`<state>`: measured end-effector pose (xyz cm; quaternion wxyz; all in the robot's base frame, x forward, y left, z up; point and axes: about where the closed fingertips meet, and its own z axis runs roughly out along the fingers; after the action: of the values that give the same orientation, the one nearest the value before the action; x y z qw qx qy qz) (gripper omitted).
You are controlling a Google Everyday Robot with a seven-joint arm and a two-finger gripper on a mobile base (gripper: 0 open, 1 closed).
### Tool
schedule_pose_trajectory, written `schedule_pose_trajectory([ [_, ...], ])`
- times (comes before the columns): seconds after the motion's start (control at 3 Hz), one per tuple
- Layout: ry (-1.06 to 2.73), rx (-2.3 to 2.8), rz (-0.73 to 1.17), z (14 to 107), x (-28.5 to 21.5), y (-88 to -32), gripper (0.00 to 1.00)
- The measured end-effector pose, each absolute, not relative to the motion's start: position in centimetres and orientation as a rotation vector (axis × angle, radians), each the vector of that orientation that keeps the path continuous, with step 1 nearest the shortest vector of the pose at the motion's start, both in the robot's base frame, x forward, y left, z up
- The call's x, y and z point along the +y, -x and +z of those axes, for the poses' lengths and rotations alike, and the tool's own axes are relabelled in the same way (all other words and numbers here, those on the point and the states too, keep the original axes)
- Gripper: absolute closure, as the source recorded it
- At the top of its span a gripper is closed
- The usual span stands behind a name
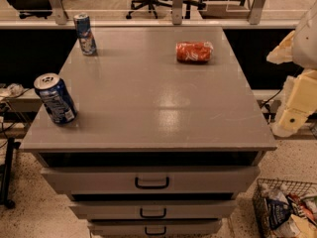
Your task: Place coke can upright
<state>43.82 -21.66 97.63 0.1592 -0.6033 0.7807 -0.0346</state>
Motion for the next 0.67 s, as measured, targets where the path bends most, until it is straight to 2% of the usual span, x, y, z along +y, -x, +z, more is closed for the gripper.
schedule_pose_trajectory([
  [0.33, 1.724, 2.231, -0.099, 97.6, -21.7, -43.8, 0.00],
  [0.67, 1.702, 2.187, -0.118, 96.8, -20.6, -46.9, 0.00],
])
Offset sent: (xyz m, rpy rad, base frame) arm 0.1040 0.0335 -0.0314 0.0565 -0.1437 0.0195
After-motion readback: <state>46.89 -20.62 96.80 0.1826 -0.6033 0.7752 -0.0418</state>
